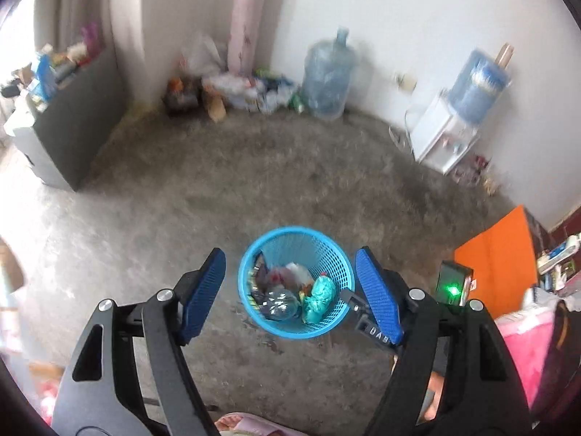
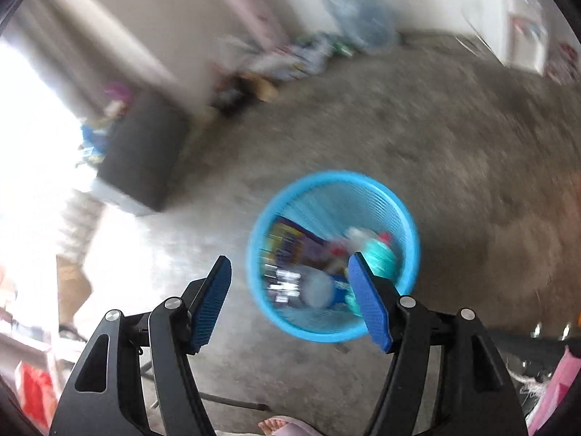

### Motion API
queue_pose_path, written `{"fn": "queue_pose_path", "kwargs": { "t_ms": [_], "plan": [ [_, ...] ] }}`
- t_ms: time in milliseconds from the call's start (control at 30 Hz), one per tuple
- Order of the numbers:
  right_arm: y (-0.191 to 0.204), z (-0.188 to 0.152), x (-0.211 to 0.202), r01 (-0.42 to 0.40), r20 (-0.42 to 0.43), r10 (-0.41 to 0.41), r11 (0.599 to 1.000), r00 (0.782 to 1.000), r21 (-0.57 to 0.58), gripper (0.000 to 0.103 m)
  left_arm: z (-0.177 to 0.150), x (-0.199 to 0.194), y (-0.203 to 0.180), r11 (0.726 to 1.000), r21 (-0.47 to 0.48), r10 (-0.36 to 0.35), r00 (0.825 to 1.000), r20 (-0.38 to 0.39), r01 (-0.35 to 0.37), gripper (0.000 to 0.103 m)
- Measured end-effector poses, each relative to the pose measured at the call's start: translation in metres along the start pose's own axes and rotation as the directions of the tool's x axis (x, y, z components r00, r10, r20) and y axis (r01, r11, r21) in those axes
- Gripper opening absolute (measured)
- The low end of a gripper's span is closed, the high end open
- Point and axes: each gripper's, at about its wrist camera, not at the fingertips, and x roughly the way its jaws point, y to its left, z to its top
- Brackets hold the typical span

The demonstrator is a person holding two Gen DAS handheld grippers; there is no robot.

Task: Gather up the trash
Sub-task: 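Open both grippers to drop the tissue pack and green bag, then move both open grippers back over the table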

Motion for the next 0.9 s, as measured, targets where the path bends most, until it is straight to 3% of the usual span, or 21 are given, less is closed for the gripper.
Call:
{"fn": "queue_pose_path", "kwargs": {
  "t_ms": [100, 233, 300, 400, 500, 567, 633, 733, 900],
  "plan": [
    [0.039, 0.002, -0.029, -0.107, 0.03, 0.111, 0.989, 0.993, -0.107, 0.065, -0.012, -0.075, 0.023, 0.999, -0.021, 0.045, 0.996, 0.075, -0.044, 0.07],
    [0.102, -0.014, -0.061, -0.259, -0.005, 0.268, 0.929, 0.963, -0.265, 0.065, -0.059, -0.183, 0.068, 0.984, -0.109, 0.161, 0.969, 0.188, -0.142, 0.07],
    [0.133, -0.03, -0.072, -0.334, -0.061, 0.333, 0.878, 0.941, -0.344, 0.065, -0.093, -0.228, 0.091, 0.962, -0.178, 0.247, 0.942, 0.227, -0.209, 0.07],
    [0.17, -0.058, -0.087, -0.404, -0.142, 0.382, 0.8, 0.913, -0.444, 0.065, -0.162, -0.276, 0.126, 0.902, -0.308, 0.375, 0.901, 0.218, -0.301, 0.07],
    [0.199, -0.091, -0.104, -0.478, -0.228, 0.424, 0.714, 0.877, -0.512, 0.065, -0.229, -0.297, 0.152, 0.842, -0.42, 0.436, 0.885, 0.162, -0.338, 0.07],
    [0.214, -0.111, -0.114, -0.535, -0.29, 0.453, 0.658, 0.843, -0.53, 0.065, -0.268, -0.3, 0.165, 0.805, -0.484, 0.449, 0.886, 0.12, -0.342, 0.07],
    [0.231, -0.139, -0.124, -0.608, -0.379, 0.476, 0.581, 0.793, -0.541, 0.063, -0.305, -0.298, 0.179, 0.765, -0.55, 0.448, 0.89, 0.082, -0.335, 0.07],
    [0.256, -0.184, -0.13, -0.69, -0.507, 0.469, 0.465, 0.723, -0.555, 0.06, -0.353, -0.285, 0.195, 0.709, -0.649, 0.388, 0.921, 0.034, -0.275, 0.07],
    [0.29, -0.25, -0.112, -0.719, -0.634, 0.341, 0.376, 0.694, -0.585, 0.05, -0.39, -0.254, 0.208, 0.647, -0.743, 0.3, 0.953, 0.041, -0.172, 0.063]
  ]
}}
